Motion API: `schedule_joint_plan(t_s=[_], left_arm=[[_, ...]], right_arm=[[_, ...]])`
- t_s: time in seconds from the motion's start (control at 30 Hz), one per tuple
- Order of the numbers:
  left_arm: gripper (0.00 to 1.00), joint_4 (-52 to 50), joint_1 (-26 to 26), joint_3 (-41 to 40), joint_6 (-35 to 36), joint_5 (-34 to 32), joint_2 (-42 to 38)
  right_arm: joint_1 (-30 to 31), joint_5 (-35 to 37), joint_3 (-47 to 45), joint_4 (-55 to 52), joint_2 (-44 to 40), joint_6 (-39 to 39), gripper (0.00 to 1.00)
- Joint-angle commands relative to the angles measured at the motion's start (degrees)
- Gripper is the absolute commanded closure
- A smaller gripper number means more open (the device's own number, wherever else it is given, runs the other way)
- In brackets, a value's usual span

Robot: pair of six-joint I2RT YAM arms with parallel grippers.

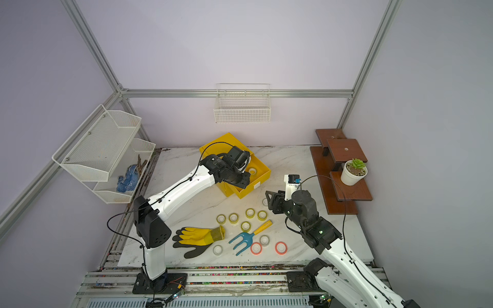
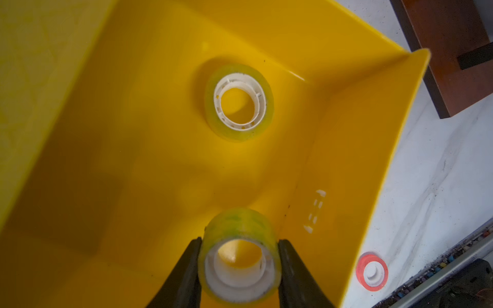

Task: Place the transparent tape into the drawer according to color
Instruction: Place the tape in the drawer, then pick up the tape at the center of the board.

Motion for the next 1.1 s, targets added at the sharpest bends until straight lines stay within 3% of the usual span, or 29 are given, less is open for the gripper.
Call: schedule_joint_plan(t_s=[0.0, 0.23, 0.4, 0.47, 0.5, 0.7, 0.9, 1.07], left_arm=[[0.5, 0.33, 0.15, 2.63, 0.65, 0.06, 0.13], [0.27, 1.21, 0.15, 3.6, 0.23, -1.75, -1.47], [0.16, 2.09, 0.15, 3.26, 0.08, -3.14, -5.94], [0.09, 3.22, 0.15, 1.66, -0.1, -4.07, -9.17], [0.01, 3.99, 0.15, 0.57, -0.19, -4.6, -10.86], [0.0, 11.15, 0.17, -12.58, -0.36, -10.82, -24.93], [0.0, 18.03, 0.97, -32.55, -2.29, -21.81, -41.63], [0.0, 20.94, 4.92, -46.57, -6.72, -22.5, -50.51]], right_arm=[[0.17, 1.21, 0.59, -0.55, -0.41, 0.74, 0.36], [0.22, 0.72, 0.67, -1.05, -0.22, 1.36, 0.35], [0.17, 0.58, 0.76, -2.17, -0.35, 1.57, 0.3], [0.22, 0.53, 0.59, -2.5, -0.2, 1.79, 0.3], [0.22, 0.51, 0.38, -2.62, -0.17, 1.93, 0.29], [0.19, -0.75, -2.42, -2.28, 0.87, 3.37, 0.29], [0.22, -3.27, -6.71, -0.54, 3.9, 5.03, 0.29], [0.22, -6.54, -8.63, 1.28, 11.34, 4.53, 0.29]])
